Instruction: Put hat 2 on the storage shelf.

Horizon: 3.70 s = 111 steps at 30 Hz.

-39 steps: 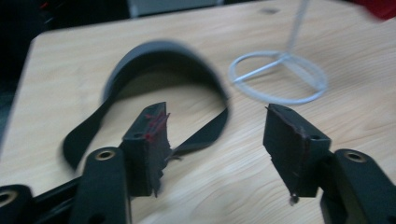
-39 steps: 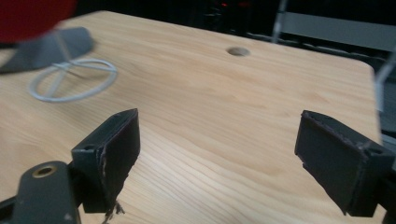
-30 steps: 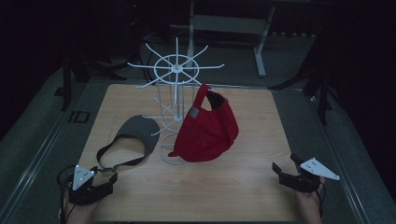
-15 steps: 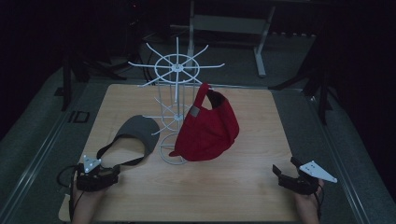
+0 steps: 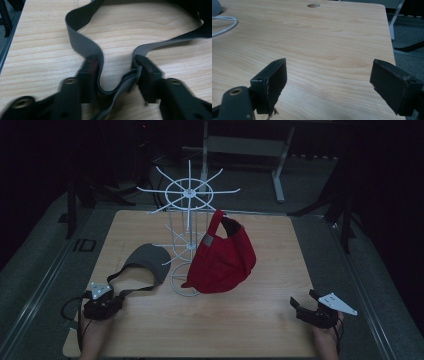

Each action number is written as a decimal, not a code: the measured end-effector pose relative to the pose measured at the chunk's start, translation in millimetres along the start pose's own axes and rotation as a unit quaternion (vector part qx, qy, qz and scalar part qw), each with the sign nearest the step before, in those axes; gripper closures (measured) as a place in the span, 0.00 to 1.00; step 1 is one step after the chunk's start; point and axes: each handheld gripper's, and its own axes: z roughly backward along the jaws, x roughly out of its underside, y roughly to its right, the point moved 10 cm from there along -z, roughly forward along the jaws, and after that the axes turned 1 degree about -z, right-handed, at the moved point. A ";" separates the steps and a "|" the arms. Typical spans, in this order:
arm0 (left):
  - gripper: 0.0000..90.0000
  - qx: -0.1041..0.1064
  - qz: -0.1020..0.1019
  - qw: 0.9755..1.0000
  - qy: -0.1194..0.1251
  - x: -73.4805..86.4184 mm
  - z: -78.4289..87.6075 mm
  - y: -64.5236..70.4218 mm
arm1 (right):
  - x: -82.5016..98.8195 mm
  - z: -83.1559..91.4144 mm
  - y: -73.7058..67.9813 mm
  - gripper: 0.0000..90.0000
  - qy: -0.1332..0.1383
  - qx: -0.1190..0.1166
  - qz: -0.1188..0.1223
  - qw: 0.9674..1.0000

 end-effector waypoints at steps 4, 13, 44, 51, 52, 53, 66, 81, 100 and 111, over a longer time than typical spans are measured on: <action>0.92 -0.001 0.005 1.000 -0.001 -0.9 -1.1 -2.2 | 1.8 -1.3 -1.0 0.16 -0.006 0.001 0.004 1.000; 0.95 0.010 -0.025 0.999 0.031 -13.5 14.3 1.4 | 1.6 -0.6 -0.5 0.16 -0.004 0.001 -0.001 1.000; 0.95 0.071 -0.118 0.967 0.214 -148.8 126.2 29.6 | 1.6 1.2 1.7 0.16 0.002 -0.005 -0.016 1.000; 0.95 0.093 -0.144 0.958 0.229 -153.9 155.5 33.9 | 2.1 0.6 1.1 0.16 -0.001 -0.004 -0.015 1.000; 0.95 0.099 -0.147 0.956 0.234 -154.2 160.1 34.4 | 2.2 0.6 1.0 0.16 -0.002 -0.004 -0.015 1.000; 0.95 0.104 -0.151 0.954 0.238 -154.2 164.4 34.7 | 2.2 0.5 0.8 0.16 -0.002 -0.005 -0.015 1.000; 0.95 0.142 -0.173 0.935 0.275 -186.5 188.1 50.9 | 3.3 0.2 2.0 0.16 -0.003 -0.003 -0.015 1.000; 0.95 0.187 -0.193 0.899 0.346 -237.8 260.8 73.1 | 4.4 -0.8 0.7 0.16 -0.008 -0.004 -0.014 1.000; 0.94 0.239 -0.219 0.877 0.355 -291.1 268.4 122.9 | 4.8 -0.4 0.8 0.16 -0.007 -0.006 -0.015 1.000; 0.94 0.260 -0.225 0.872 0.349 -302.7 263.9 146.0 | 5.2 -0.5 0.5 0.16 -0.009 -0.006 -0.014 1.000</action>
